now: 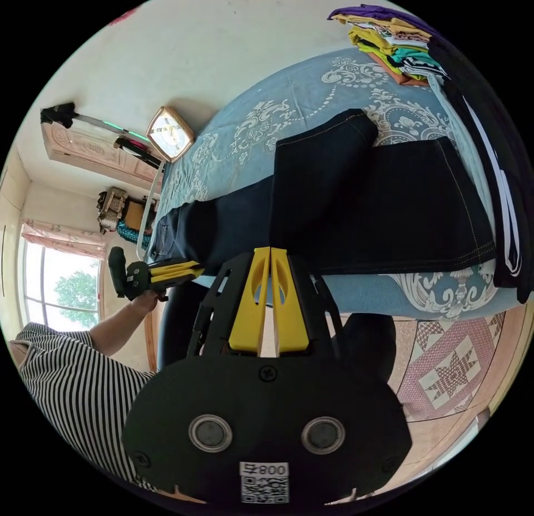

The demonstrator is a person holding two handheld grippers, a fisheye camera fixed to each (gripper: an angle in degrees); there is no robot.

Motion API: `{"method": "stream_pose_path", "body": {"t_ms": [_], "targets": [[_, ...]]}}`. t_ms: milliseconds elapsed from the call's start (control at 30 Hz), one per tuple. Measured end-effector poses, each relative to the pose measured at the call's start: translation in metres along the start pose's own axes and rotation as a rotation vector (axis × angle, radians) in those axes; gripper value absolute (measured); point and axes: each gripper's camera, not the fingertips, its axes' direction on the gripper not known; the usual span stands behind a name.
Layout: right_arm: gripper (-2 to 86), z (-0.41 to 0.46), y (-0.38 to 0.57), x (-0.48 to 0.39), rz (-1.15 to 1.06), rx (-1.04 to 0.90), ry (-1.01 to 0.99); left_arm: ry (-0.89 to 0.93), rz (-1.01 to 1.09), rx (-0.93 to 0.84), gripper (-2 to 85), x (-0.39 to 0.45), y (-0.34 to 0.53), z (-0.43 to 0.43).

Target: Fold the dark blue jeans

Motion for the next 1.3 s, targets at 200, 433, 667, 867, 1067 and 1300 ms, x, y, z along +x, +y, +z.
{"method": "stream_pose_path", "body": {"t_ms": [200,433,667,867,1067,1300], "targets": [[0.0,0.035,0.018,0.025,0.007,-0.104,0.077,0.055,-0.028,-0.069,2.7,-0.010,-0.031,0.009],[0.3,0.044,0.046,0.037,0.017,-0.118,0.135,0.134,-0.089,-0.067,3.5,-0.029,-0.055,-0.003],[2.6,0.017,0.044,0.004,-0.143,0.020,0.261,0.342,-0.196,0.130,3.2,-0.060,-0.081,-0.034],[7.8,0.059,-0.010,-0.040,-0.364,0.045,0.409,0.423,-0.238,0.164,3.1,-0.083,-0.128,-0.025],[8.1,0.116,-0.043,-0.037,-0.393,-0.013,0.575,0.439,-0.235,0.161,2.9,-0.090,-0.177,-0.015],[2.0,0.125,-0.026,-0.004,-0.368,-0.021,0.554,0.474,-0.284,0.164,2.4,-0.097,-0.220,-0.006]]}}
